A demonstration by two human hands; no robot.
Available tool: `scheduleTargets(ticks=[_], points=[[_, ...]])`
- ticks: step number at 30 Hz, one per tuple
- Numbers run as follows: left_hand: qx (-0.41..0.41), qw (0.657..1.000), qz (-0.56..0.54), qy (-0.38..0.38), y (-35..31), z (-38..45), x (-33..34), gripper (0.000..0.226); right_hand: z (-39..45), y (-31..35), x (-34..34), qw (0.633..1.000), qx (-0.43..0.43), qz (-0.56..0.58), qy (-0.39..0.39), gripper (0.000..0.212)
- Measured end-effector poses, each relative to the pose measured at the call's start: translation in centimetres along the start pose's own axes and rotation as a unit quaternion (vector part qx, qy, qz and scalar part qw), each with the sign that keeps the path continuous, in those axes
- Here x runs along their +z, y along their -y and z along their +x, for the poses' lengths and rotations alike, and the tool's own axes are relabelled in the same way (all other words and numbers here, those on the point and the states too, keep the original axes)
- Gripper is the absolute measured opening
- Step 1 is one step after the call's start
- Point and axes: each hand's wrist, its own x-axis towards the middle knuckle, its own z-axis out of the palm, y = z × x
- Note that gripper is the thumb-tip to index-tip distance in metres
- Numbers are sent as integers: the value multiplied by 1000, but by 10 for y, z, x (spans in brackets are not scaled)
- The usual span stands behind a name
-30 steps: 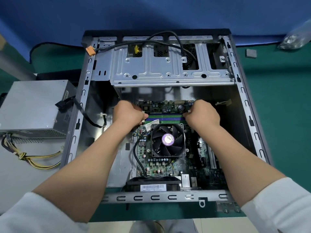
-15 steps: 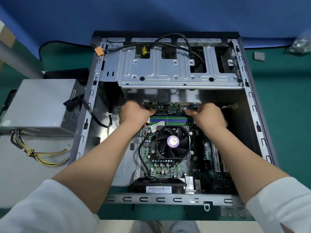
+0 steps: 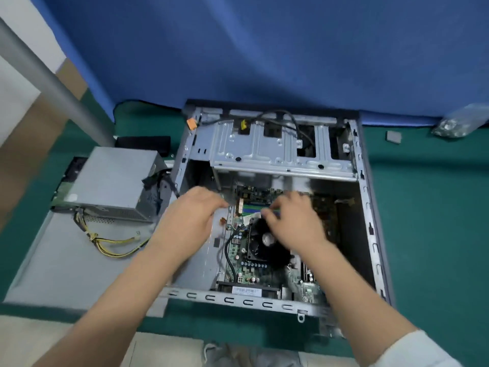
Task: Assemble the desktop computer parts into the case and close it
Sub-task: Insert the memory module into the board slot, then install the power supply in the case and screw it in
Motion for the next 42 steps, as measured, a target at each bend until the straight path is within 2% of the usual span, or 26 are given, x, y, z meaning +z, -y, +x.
scheduleTargets(ticks=[2,7,13,15,18,20,22,24,26,28,30,32,35,39,40,42], points=[[13,1000,26,-10,4,-19,-17,40,-20,11,13,997,-58,-23,41,41],[16,998,57,-13,5,-32,-14,36,-28,3,18,992,-80,-32,87,40],[-82,992,50,-85,10,-37,-9,38,-19,14,-4,984,-69,-24,165,42],[-122,989,23,-83,14,-39,-6,37,-20,17,-4,984,-58,-28,164,43],[-133,984,-64,-102,19,-37,-5,34,-20,21,-5,985,-36,-25,165,43],[-162,966,-142,-140,25,-37,-10,37,-19,26,-7,984,-15,-21,178,44],[-219,948,-167,-160,46,-38,-17,43,-17,31,-9,982,12,-17,188,44],[-295,943,-123,-94,82,-38,-26,55,-13,39,-9,980,43,-12,192,41],[-351,935,-31,36,119,-36,-33,70,-8,48,-8,978,88,-12,191,39],[-356,926,36,124,144,-36,-35,84,-5,59,-4,974,128,-26,186,40],[-341,925,79,147,158,-38,-30,96,-4,68,2,972,151,-37,177,41],[-370,920,67,108,164,-46,-25,100,-6,74,7,972,168,-42,161,41],[-470,882,-31,16,167,-59,-19,97,-6,75,9,972,179,-38,146,38],[-493,853,-155,-67,170,-61,-21,86,-6,77,10,971,184,-36,145,37],[-510,836,-183,-85,171,-59,-23,85,-5,78,10,972,185,-37,143,37],[-570,779,-234,-117,174,-53,-28,82,-7,79,10,972,186,-39,137,37]])
